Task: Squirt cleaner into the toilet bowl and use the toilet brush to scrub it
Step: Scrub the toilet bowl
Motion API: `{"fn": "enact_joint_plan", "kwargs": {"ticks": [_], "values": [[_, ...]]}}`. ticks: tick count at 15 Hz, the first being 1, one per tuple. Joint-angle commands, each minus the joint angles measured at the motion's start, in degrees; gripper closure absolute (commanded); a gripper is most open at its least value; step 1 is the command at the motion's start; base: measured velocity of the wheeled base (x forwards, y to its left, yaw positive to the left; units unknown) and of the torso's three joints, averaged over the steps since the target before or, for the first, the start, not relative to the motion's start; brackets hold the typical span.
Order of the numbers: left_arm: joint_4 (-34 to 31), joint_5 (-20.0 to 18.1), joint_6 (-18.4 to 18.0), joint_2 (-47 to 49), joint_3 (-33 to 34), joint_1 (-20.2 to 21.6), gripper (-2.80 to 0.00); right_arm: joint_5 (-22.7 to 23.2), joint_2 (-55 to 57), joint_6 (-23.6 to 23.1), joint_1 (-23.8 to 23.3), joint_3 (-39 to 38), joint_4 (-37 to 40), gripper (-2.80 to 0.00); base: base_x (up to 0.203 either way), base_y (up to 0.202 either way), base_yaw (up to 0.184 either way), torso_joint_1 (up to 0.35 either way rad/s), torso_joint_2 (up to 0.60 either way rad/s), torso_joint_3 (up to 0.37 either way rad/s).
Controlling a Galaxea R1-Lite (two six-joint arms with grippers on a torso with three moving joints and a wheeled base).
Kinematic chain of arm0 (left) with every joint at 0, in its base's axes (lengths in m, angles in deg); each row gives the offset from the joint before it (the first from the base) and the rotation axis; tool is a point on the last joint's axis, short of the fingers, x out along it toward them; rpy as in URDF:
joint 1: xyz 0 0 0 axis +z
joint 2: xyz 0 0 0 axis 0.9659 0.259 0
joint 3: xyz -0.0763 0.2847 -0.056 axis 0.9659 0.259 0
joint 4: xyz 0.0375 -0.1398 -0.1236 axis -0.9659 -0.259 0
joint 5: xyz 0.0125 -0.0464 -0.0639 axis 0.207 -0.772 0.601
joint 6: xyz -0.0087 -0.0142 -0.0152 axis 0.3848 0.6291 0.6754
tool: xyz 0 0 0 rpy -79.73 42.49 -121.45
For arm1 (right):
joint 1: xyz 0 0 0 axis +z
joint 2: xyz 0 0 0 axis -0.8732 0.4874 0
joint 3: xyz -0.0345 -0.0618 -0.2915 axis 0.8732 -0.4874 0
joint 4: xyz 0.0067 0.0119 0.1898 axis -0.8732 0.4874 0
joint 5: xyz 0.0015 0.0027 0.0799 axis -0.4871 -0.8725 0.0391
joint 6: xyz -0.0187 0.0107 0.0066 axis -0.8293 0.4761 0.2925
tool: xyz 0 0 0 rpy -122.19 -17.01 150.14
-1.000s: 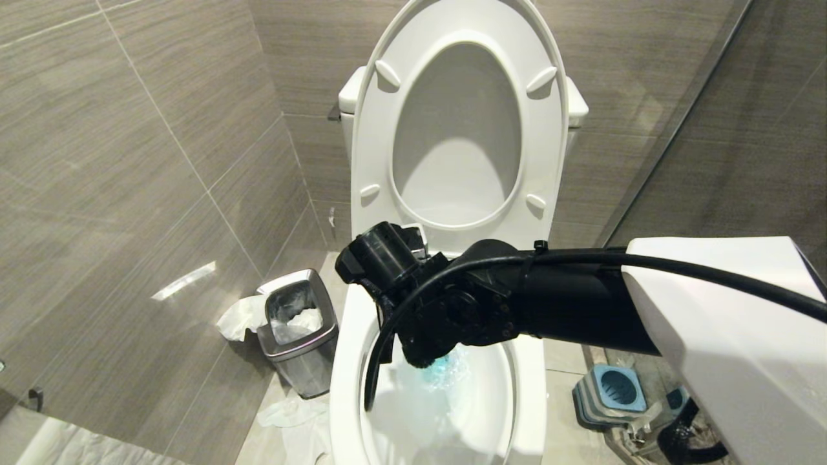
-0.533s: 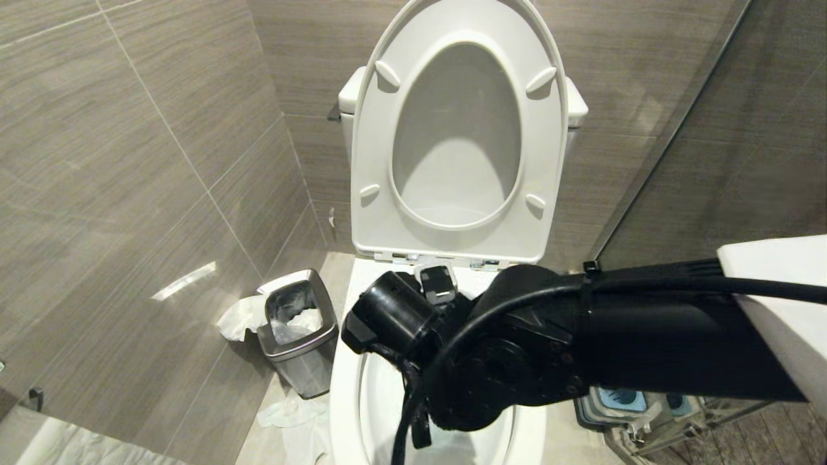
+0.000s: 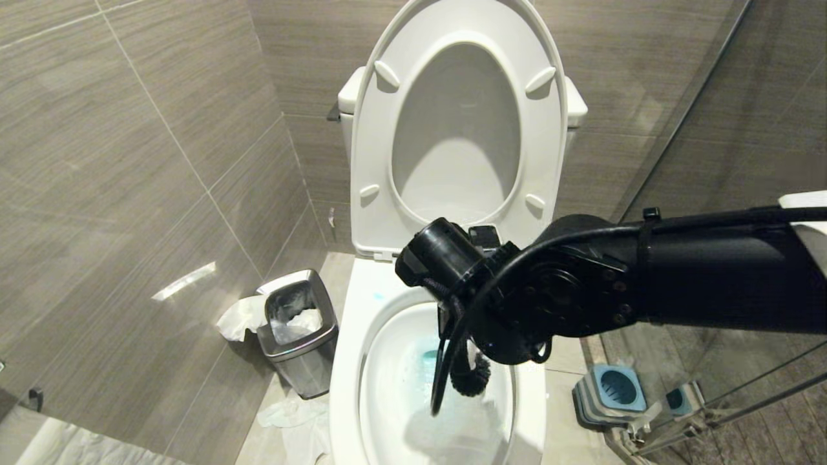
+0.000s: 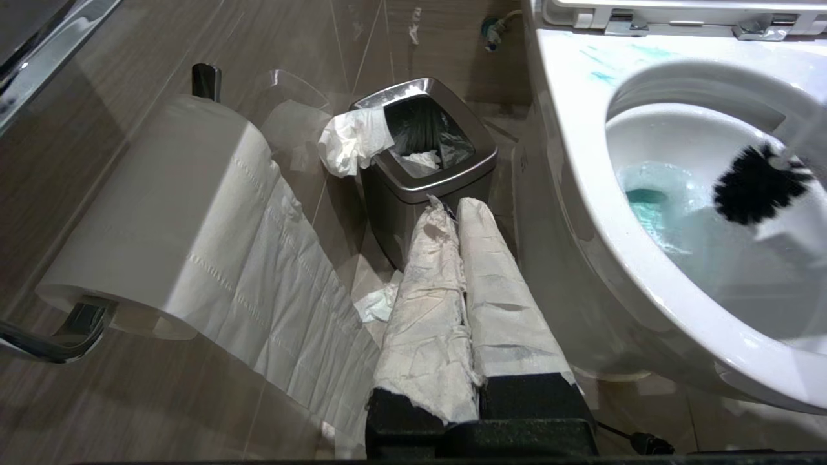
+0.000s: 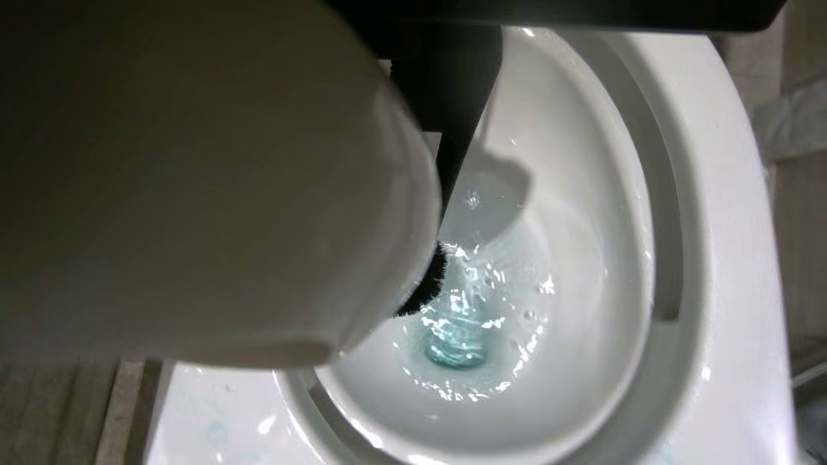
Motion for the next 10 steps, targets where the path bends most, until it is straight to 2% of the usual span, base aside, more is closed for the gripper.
{"fn": "enact_joint_plan", "kwargs": {"ticks": [1,3,5,10], "values": [[0.01,0.0,-0.02,-0.01,0.0,0.06,0.0,-0.16,6.69,-0.53,0.14,7.17,0.26,0.0,0.0,0.0,0.0,0.0,0.0,0.0],[0.01,0.0,-0.02,-0.01,0.0,0.1,0.0,0.43,8.84,-1.18,3.88,10.84,0.52,0.0,0.0,0.0,0.0,0.0,0.0,0.0],[0.01,0.0,-0.02,-0.01,0.0,0.08,0.0,0.86,7.88,-0.81,8.06,10.74,1.29,0.0,0.0,0.0,0.0,0.0,0.0,0.0],[0.01,0.0,-0.02,-0.01,0.0,0.01,0.0,-0.9,-3.69,-0.36,8.57,2.99,4.17,0.0,0.0,0.0,0.0,0.0,0.0,0.0]]}}
